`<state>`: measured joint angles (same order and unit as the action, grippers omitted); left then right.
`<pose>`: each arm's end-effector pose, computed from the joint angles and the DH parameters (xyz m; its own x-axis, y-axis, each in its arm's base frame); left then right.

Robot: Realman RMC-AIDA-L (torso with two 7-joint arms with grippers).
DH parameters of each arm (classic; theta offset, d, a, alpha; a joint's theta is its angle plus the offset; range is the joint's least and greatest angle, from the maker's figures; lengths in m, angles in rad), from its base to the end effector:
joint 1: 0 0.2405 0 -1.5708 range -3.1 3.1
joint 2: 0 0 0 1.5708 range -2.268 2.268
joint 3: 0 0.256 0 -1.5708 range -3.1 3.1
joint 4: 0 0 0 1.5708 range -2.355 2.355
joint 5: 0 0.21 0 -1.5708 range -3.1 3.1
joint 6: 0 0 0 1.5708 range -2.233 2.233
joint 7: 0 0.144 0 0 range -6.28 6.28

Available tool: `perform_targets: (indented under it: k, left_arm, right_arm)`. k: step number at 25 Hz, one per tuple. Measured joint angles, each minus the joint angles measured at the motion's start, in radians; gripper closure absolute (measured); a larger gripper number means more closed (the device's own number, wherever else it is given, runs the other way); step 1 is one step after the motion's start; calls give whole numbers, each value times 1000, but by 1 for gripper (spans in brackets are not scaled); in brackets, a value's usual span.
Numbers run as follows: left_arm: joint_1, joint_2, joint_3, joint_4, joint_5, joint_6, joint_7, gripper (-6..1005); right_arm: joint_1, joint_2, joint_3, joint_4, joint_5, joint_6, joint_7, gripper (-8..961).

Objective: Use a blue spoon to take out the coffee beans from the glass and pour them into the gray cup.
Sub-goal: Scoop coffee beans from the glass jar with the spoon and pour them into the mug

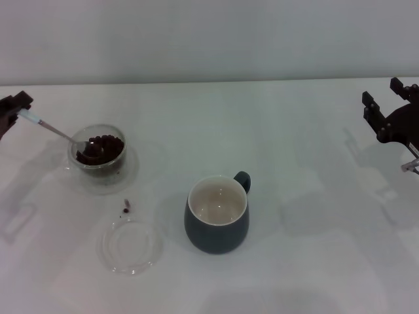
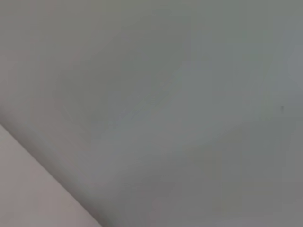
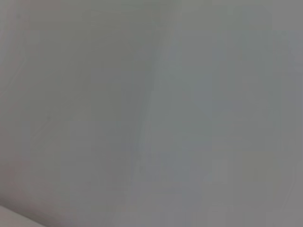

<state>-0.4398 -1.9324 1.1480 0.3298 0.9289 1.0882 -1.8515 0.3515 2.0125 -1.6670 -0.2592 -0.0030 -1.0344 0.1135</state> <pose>-0.3281 0.3639 0.0410 -0.1344 0.4962 0.8577 0.9528 -0.1732 0.2494 0.3495 0.3321 0.0104 0.8740 0.0205 -0.4855 -0.4666 -0.2430 -0.8504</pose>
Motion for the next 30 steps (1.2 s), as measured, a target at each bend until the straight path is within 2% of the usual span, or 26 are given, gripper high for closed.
perform_targets:
  k: [7, 15, 23, 30]
  left_arm:
    - [36, 0, -22, 1, -29, 34, 6, 872]
    - [38, 0, -22, 8, -31, 73, 13, 871]
    - [-2, -1, -16, 5, -21, 85, 21, 872]
    - [-66, -15, -13, 3, 40, 99, 20, 871]
  right_arm:
    - [5, 0, 10, 0, 0, 0, 0, 392]
    - [25, -1, 10, 17, 0, 1, -2, 392]
    - [38, -2, 10, 25, 0, 1, -2, 392]
    - [47, -1, 10, 25, 0, 1, -2, 391]
